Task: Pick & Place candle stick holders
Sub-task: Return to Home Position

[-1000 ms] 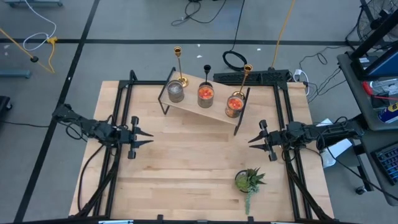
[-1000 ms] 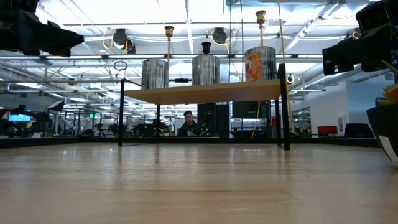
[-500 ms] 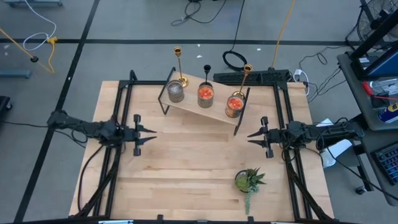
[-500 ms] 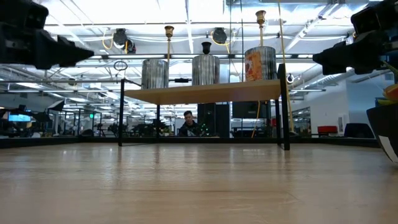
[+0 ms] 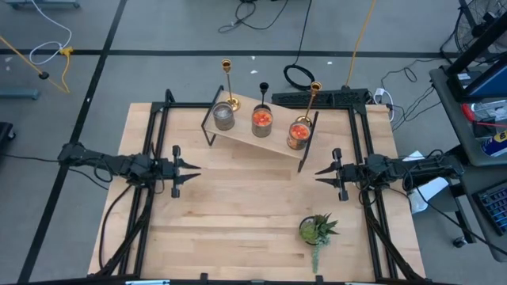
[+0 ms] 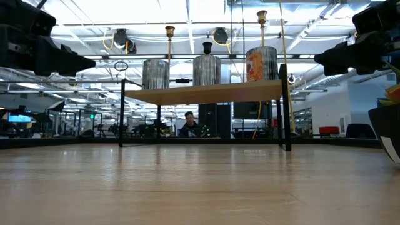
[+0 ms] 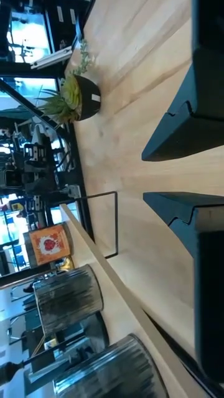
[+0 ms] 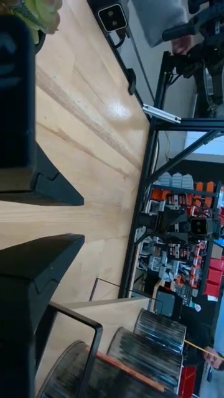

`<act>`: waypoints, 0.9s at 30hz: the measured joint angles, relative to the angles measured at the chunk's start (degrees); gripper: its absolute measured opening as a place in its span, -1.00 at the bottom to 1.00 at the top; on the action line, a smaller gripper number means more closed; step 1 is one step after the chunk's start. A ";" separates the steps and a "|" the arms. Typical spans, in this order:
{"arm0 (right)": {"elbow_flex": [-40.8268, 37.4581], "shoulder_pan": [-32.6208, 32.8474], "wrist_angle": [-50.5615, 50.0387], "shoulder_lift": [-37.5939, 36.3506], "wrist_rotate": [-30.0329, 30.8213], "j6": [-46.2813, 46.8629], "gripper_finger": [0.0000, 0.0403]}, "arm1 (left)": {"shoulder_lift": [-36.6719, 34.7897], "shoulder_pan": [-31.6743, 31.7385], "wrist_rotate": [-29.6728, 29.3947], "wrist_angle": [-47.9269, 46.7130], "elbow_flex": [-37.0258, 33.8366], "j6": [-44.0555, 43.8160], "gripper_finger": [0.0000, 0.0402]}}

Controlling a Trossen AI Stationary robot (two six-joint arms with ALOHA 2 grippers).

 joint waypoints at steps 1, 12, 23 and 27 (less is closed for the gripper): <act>0.00 0.00 0.02 0.00 0.00 0.00 -0.61 | 0.00 0.00 -0.01 0.11 -0.02 0.04 -0.52; -0.02 0.00 0.02 0.00 -0.03 0.02 -0.61 | 0.00 0.00 -0.10 0.50 -0.02 0.10 -0.52; -0.02 0.00 0.02 0.00 -0.03 0.04 -0.61 | 0.00 0.00 -0.19 0.64 -0.02 0.10 -0.52; -0.02 0.00 0.02 0.00 -0.05 0.04 -0.61 | 0.00 0.00 -0.19 0.65 -0.02 0.13 -0.52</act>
